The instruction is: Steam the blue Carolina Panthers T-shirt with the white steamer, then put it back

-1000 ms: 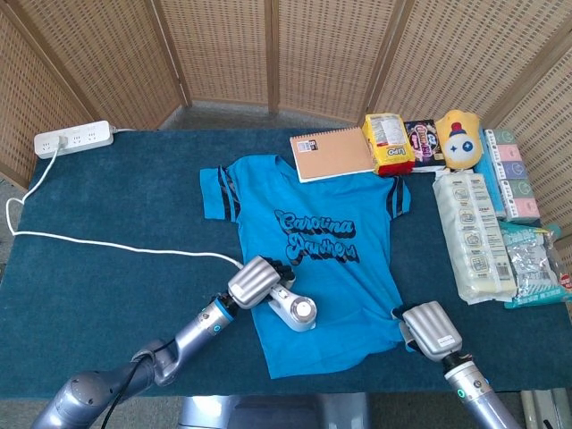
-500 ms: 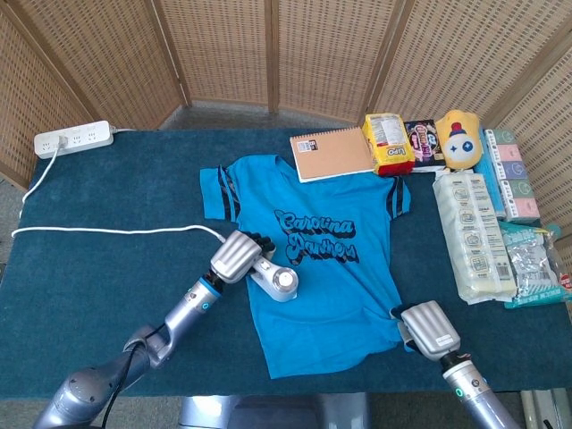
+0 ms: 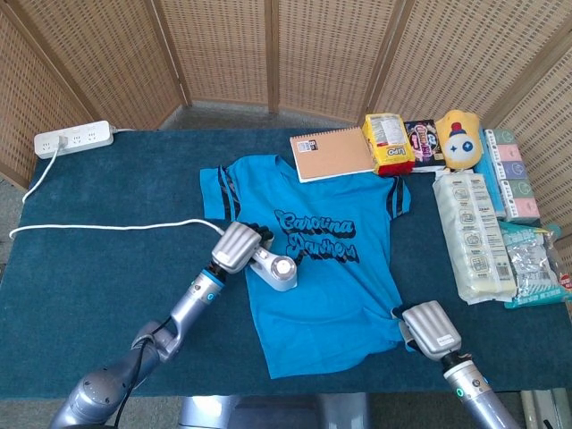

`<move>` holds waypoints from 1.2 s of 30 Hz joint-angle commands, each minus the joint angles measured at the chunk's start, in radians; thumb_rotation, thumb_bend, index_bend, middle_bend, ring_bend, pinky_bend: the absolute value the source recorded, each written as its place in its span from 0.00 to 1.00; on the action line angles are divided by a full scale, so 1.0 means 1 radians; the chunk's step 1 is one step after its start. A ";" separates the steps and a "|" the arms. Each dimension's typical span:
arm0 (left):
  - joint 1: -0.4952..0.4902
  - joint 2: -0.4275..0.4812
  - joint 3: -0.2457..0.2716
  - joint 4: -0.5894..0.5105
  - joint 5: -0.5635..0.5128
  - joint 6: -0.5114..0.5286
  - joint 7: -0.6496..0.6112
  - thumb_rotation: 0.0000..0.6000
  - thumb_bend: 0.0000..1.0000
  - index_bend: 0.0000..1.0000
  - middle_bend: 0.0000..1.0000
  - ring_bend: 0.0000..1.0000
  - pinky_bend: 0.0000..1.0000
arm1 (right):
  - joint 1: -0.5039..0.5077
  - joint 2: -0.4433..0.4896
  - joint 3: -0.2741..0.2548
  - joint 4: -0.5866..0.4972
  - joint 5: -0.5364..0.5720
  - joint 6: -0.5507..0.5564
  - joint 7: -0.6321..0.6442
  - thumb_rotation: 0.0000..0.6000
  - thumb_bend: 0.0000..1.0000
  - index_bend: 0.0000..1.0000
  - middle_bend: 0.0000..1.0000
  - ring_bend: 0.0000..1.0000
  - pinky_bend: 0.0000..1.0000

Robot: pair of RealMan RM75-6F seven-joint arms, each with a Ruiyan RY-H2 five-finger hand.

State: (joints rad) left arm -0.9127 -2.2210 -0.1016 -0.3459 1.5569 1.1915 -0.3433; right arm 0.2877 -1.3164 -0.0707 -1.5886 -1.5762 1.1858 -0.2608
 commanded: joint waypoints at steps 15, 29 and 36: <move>-0.016 -0.044 0.065 -0.049 0.068 0.075 -0.025 1.00 0.41 0.60 0.70 0.61 0.71 | -0.005 0.003 -0.001 0.012 -0.001 0.007 0.017 1.00 0.70 0.58 0.60 0.65 0.75; 0.025 0.018 0.047 0.008 0.031 0.062 -0.029 1.00 0.41 0.60 0.70 0.61 0.71 | 0.000 -0.002 0.002 0.007 -0.005 0.003 0.012 1.00 0.70 0.58 0.60 0.65 0.75; 0.054 0.064 0.016 -0.006 -0.004 0.091 -0.064 1.00 0.41 0.60 0.70 0.61 0.71 | 0.004 -0.005 0.004 -0.001 -0.006 0.000 0.001 1.00 0.70 0.58 0.61 0.65 0.75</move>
State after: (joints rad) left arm -0.8652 -2.1649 -0.0783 -0.3454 1.5603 1.2742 -0.3985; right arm 0.2914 -1.3212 -0.0671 -1.5899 -1.5821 1.1859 -0.2603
